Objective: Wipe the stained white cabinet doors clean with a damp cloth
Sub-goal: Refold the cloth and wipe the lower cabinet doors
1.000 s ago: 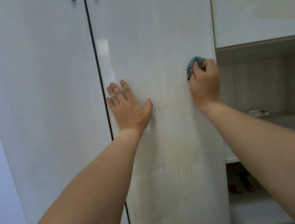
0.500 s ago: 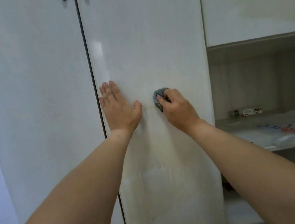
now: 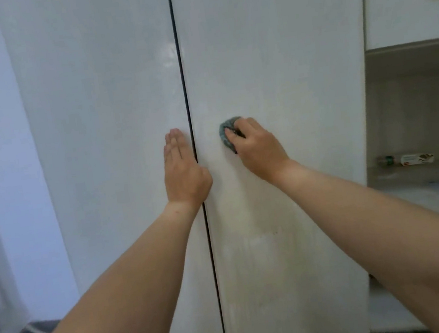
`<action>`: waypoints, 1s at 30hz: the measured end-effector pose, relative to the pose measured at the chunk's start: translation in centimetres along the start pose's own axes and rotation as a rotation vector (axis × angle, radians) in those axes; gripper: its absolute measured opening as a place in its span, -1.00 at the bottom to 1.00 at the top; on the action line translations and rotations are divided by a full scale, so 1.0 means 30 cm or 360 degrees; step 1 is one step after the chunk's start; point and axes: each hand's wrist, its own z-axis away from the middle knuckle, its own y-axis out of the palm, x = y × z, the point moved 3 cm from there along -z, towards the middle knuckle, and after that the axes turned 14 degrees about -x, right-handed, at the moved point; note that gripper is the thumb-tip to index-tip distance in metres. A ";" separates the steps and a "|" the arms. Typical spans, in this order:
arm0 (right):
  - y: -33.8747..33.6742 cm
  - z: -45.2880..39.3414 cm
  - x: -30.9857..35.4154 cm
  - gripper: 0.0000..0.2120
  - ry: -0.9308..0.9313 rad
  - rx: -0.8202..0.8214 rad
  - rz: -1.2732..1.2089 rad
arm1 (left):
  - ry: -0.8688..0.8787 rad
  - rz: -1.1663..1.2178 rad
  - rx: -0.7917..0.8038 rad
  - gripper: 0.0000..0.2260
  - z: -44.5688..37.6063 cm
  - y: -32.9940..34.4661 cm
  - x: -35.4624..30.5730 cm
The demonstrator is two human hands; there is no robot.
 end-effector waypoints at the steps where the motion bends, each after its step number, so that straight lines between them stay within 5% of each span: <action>1: 0.008 -0.070 -0.018 -0.88 0.0181 -0.0045 -0.0045 | 0.0008 0.0029 -0.0011 -0.24 0.002 0.003 0.005; 5: 0.089 -0.144 0.008 -0.82 0.0563 -0.0298 -0.0070 | 0.0079 0.0133 -0.0014 -0.26 0.012 0.007 0.046; 11: 0.091 0.043 0.192 -0.85 -0.0521 0.0087 -0.0279 | 0.0146 0.0179 0.0020 -0.32 0.004 0.011 0.096; 13: 0.104 -0.040 0.143 -0.86 -0.0296 -0.0022 -0.0135 | 0.0179 0.0163 0.0018 -0.28 0.006 0.003 0.088; 16: 0.099 -0.078 0.116 -0.79 0.0445 -0.0181 -0.0065 | 0.0164 0.0148 0.0081 -0.22 0.008 -0.008 0.083; 22: 0.011 0.209 0.200 -0.82 -0.0275 0.0238 -0.0264 | 0.0186 0.0089 0.0170 -0.17 0.011 -0.015 0.082; 27: -0.068 0.169 -0.066 -0.74 0.0973 -0.0150 0.0117 | 0.0047 -0.0039 0.0201 -0.16 0.024 -0.013 -0.002; 28: -0.064 0.171 -0.033 -0.73 0.1008 -0.0071 0.0114 | 0.0041 -0.0054 0.0178 -0.16 0.032 -0.012 -0.030; 30: -0.072 0.194 0.054 -0.79 0.0549 0.0152 0.0000 | 0.0076 -0.0073 0.0130 -0.18 0.067 0.001 -0.090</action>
